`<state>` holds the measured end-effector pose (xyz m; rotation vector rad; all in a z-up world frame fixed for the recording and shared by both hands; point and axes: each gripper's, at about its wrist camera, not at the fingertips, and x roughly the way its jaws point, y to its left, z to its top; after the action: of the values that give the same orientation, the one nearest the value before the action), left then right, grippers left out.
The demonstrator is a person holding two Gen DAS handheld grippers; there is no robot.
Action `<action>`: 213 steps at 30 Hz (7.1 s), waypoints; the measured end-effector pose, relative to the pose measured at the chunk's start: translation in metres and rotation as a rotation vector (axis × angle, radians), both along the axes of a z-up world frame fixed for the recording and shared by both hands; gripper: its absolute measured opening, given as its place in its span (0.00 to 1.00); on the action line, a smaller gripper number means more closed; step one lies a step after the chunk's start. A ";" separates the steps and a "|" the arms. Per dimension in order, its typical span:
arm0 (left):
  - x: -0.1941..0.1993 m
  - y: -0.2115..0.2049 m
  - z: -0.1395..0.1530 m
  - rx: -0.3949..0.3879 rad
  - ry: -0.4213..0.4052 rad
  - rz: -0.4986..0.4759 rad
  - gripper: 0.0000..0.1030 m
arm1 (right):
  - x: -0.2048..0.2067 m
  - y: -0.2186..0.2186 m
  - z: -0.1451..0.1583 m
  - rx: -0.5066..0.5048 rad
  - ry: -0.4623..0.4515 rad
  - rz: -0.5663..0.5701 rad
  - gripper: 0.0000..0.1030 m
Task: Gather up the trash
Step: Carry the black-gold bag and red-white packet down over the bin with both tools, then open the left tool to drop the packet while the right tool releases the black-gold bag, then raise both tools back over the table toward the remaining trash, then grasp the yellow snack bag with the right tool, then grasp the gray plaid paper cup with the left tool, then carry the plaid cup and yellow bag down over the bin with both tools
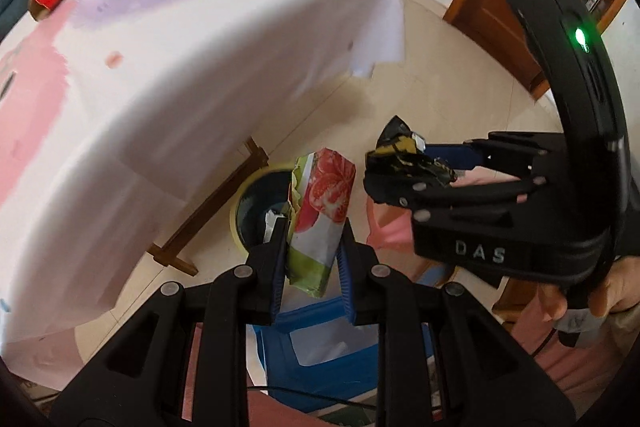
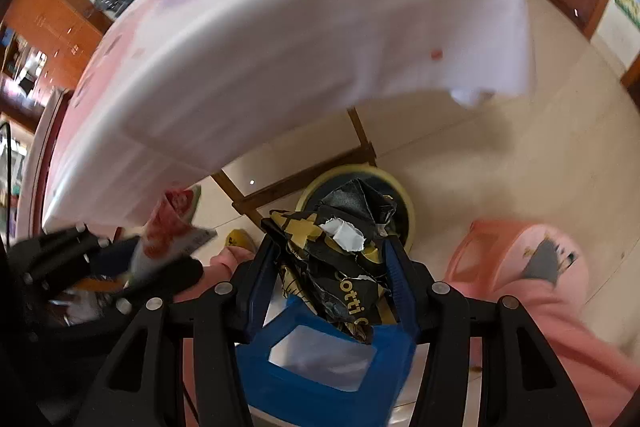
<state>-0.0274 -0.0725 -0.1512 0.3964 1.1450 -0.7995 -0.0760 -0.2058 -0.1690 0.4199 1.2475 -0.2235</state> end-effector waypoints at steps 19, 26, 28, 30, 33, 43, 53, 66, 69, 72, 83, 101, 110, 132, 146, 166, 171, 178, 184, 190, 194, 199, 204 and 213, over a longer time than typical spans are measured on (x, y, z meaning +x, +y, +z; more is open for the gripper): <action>0.024 -0.052 -0.123 0.136 0.033 -0.033 0.22 | 0.033 -0.057 -0.115 -0.016 0.179 -0.153 0.51; 0.033 -0.062 -0.138 0.177 0.043 -0.028 0.44 | 0.043 -0.060 -0.132 -0.008 0.186 -0.140 0.51; 0.038 -0.063 -0.144 0.183 0.044 -0.021 0.50 | 0.043 -0.060 -0.139 -0.001 0.201 -0.145 0.51; 0.039 -0.063 -0.144 0.182 0.033 -0.023 0.64 | 0.041 -0.062 -0.144 0.001 0.208 -0.149 0.51; 0.042 -0.062 -0.144 0.177 0.030 -0.024 0.75 | 0.038 -0.064 -0.146 0.006 0.206 -0.158 0.51; 0.046 -0.060 -0.152 0.165 0.063 -0.031 0.76 | 0.036 -0.067 -0.149 0.019 0.201 -0.160 0.52; 0.027 -0.039 -0.126 0.131 0.038 -0.069 0.76 | 0.046 -0.057 -0.151 0.050 0.180 -0.129 0.52; 0.019 -0.013 -0.076 0.100 -0.136 -0.022 0.76 | 0.066 -0.027 -0.141 0.069 0.130 -0.031 0.62; 0.024 -0.004 -0.068 0.103 -0.146 0.012 0.76 | 0.068 -0.024 -0.138 0.073 0.119 -0.024 0.72; 0.029 0.006 -0.060 0.106 -0.142 0.051 0.76 | 0.071 -0.020 -0.136 0.077 0.111 -0.015 0.75; 0.038 0.027 -0.026 0.097 -0.134 0.147 0.75 | 0.077 -0.008 -0.116 0.083 0.072 0.021 0.85; 0.059 0.074 0.084 -0.019 -0.174 0.239 0.75 | 0.058 0.030 0.024 0.121 -0.063 0.073 0.85; 0.094 0.098 0.152 -0.066 -0.260 0.271 0.75 | 0.080 0.062 0.122 -0.012 -0.190 0.188 0.85; 0.241 0.088 0.202 -0.106 -0.272 0.318 0.75 | 0.230 0.019 0.217 -0.192 -0.294 0.164 0.85; 0.348 0.042 0.143 -0.064 -0.145 0.269 0.75 | 0.341 -0.069 0.132 -0.025 -0.152 -0.038 0.85; 0.453 -0.025 0.070 0.114 0.018 0.266 0.75 | 0.413 -0.054 0.067 -0.231 0.001 -0.015 0.48; 0.458 -0.036 0.059 0.153 0.009 0.268 0.72 | 0.399 -0.067 0.070 -0.191 -0.027 -0.006 0.30; 0.435 -0.042 0.062 0.188 -0.093 0.246 0.63 | 0.372 -0.075 0.076 -0.131 -0.062 0.000 0.22; 0.409 -0.035 0.073 0.168 -0.137 0.248 0.50 | 0.348 -0.071 0.079 -0.089 -0.074 0.005 0.19; 0.378 -0.025 0.082 0.152 -0.136 0.232 0.46 | 0.321 -0.061 0.088 -0.048 -0.094 0.004 0.18; 0.344 -0.010 0.094 0.120 -0.130 0.221 0.46 | 0.299 -0.049 0.100 -0.031 -0.118 0.024 0.18; 0.289 0.007 0.112 0.090 -0.136 0.195 0.45 | 0.258 -0.029 0.118 -0.019 -0.137 0.060 0.18; 0.229 0.027 0.126 0.040 -0.113 0.210 0.45 | 0.212 -0.010 0.128 -0.015 -0.146 0.094 0.18; 0.135 0.050 0.139 -0.044 -0.084 0.235 0.45 | 0.124 0.018 0.153 0.010 -0.195 0.136 0.17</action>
<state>0.1079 -0.0223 -0.0119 0.2506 1.0711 -0.5955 0.0485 -0.1878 -0.0163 0.3549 1.0813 -0.0585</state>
